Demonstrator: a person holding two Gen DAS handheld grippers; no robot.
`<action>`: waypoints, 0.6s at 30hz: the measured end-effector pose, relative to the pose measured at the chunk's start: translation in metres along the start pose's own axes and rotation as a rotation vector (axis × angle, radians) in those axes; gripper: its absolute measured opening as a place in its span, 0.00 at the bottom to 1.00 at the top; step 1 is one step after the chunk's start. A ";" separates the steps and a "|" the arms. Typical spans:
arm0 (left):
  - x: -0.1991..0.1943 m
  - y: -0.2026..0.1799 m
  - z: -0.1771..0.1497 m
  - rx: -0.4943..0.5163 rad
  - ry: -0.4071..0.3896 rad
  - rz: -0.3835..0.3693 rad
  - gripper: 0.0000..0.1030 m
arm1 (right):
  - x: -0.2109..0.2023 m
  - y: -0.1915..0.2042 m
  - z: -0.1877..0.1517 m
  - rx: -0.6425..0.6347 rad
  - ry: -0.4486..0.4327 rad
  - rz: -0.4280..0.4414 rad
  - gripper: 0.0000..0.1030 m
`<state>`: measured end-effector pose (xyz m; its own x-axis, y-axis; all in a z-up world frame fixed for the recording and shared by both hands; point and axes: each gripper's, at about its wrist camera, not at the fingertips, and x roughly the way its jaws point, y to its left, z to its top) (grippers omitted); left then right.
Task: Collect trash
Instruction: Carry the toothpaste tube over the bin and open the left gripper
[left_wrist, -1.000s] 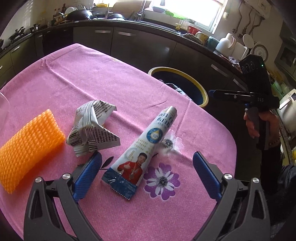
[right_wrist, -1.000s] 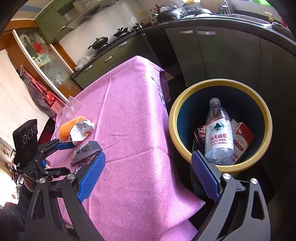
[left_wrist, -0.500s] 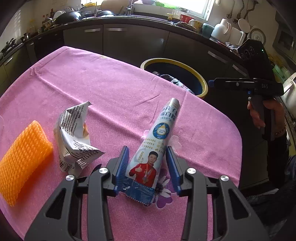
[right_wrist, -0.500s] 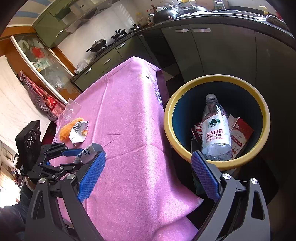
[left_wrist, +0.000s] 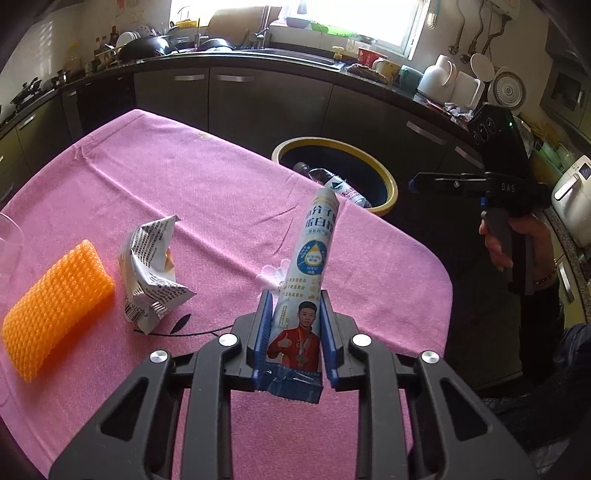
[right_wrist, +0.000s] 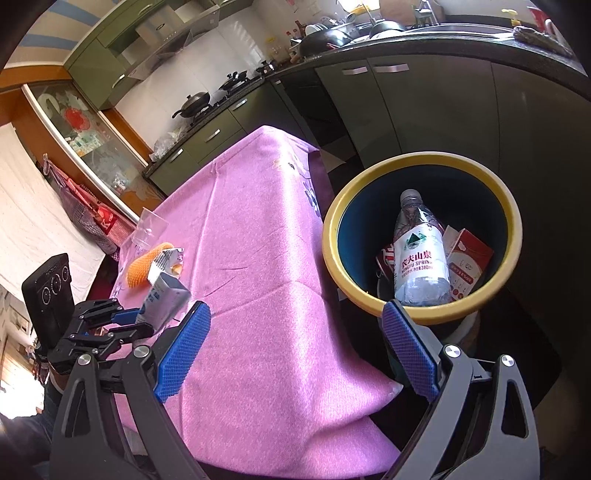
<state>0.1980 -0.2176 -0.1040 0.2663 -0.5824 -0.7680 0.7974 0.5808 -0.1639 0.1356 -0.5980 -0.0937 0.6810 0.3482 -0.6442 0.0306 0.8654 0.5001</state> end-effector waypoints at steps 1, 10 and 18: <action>-0.005 -0.003 0.003 0.003 -0.009 0.001 0.23 | -0.004 -0.001 -0.002 0.004 -0.003 -0.001 0.90; -0.004 -0.046 0.055 0.077 -0.027 -0.040 0.23 | -0.051 -0.014 -0.024 0.034 -0.079 -0.056 0.90; 0.071 -0.070 0.127 0.088 0.027 -0.045 0.23 | -0.090 -0.043 -0.037 0.096 -0.150 -0.078 0.90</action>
<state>0.2301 -0.3723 -0.0685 0.2150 -0.5904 -0.7779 0.8530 0.5015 -0.1448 0.0456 -0.6528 -0.0785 0.7752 0.2179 -0.5930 0.1519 0.8468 0.5097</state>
